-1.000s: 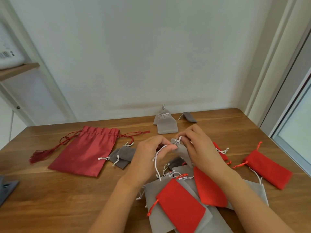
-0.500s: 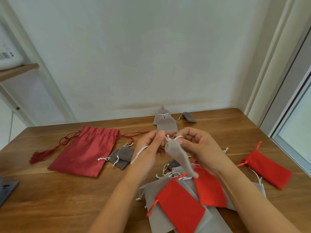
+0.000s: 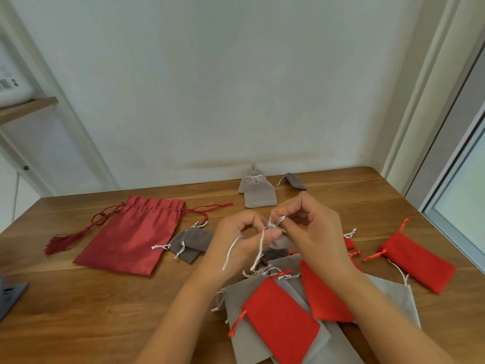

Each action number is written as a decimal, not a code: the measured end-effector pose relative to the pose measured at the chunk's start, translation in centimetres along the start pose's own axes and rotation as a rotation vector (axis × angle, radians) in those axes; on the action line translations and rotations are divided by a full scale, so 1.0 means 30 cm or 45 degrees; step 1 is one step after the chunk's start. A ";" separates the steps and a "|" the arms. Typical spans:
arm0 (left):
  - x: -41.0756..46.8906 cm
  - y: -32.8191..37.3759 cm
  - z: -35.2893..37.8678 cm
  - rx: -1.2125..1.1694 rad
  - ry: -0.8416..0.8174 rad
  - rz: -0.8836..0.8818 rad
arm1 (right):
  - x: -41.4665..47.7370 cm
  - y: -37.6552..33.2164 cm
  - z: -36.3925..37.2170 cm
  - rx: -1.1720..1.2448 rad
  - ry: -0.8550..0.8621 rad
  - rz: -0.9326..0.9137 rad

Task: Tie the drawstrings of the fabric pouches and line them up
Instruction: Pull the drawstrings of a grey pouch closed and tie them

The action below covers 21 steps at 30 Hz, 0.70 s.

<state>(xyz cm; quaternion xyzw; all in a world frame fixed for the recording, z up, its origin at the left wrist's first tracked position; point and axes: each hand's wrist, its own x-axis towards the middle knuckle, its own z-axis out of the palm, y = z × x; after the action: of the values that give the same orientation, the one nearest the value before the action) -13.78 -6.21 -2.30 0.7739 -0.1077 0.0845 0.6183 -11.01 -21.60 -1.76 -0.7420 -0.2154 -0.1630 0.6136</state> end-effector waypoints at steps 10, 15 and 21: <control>-0.001 0.002 0.009 0.222 0.064 0.109 | 0.045 -0.013 -0.065 0.160 -0.094 0.103; 0.006 0.007 -0.015 0.411 0.183 0.189 | 0.069 0.024 -0.094 0.092 -0.483 0.266; 0.013 0.003 -0.036 0.236 0.298 0.174 | 0.051 0.005 -0.079 0.173 -0.547 0.286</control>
<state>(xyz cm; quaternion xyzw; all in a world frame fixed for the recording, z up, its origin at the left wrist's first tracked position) -13.43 -5.21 -1.88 0.8034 -0.0791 0.2257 0.5454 -9.58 -23.76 -0.66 -0.7359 -0.2674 0.0824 0.6165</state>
